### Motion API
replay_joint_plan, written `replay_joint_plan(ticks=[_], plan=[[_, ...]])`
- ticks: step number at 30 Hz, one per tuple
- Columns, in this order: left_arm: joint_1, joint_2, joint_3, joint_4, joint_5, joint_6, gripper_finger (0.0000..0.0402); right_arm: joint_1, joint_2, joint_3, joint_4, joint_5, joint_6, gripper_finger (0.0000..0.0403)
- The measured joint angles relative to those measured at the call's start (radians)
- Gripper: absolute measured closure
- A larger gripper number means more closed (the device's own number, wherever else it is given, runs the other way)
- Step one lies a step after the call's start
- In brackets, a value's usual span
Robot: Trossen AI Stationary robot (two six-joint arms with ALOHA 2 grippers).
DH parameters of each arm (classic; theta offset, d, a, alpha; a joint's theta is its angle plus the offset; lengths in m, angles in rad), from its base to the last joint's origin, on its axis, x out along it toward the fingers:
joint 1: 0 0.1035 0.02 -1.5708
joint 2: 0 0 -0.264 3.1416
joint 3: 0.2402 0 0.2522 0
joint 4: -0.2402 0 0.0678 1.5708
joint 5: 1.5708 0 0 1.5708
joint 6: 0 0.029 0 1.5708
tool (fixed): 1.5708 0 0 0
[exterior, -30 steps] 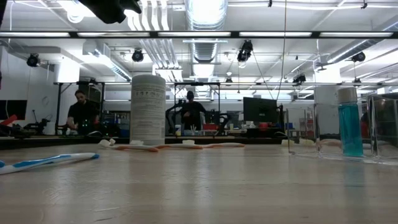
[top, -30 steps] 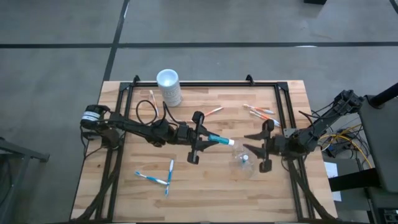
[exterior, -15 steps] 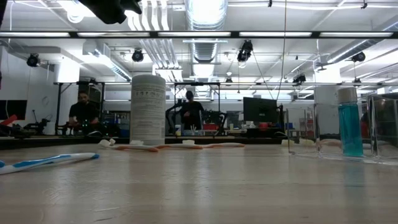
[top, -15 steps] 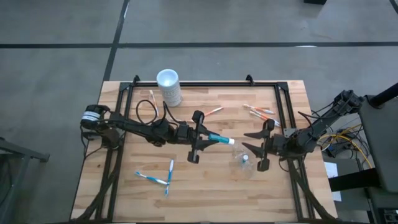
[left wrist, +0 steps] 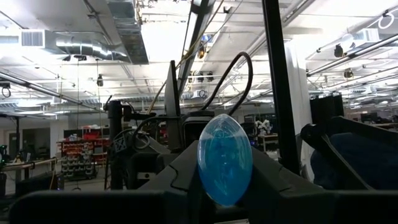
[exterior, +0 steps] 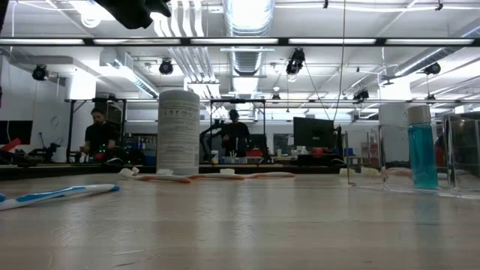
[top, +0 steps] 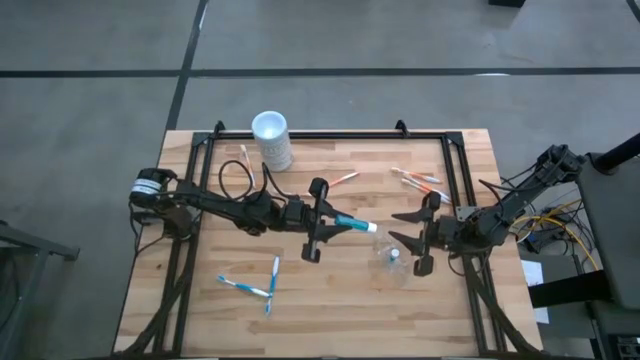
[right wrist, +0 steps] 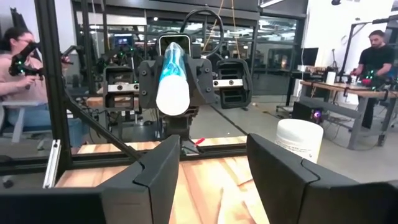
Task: Pick & Place toothbrushing station
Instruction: Put the mouthwash into the middle section of the transparent organizer
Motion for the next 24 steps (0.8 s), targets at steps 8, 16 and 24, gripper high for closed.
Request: replay_joint_plan(ticks=[8, 16, 24], plan=[[0.000, 0.000, 0.000, 0.000, 0.000, -0.002, 0.0314, 0.000, 0.000, 0.000, 0.000, 0.000, 0.095, 0.0213], [0.000, 0.000, 0.000, 0.000, 0.000, -0.003, 0.0314, 0.000, 0.000, 0.000, 0.000, 0.001, 0.065, 0.0215], [0.000, 0.000, 0.000, 0.000, 0.000, -0.004, 0.0314, 0.000, 0.000, 0.000, 0.000, 0.001, 0.053, 0.0210]])
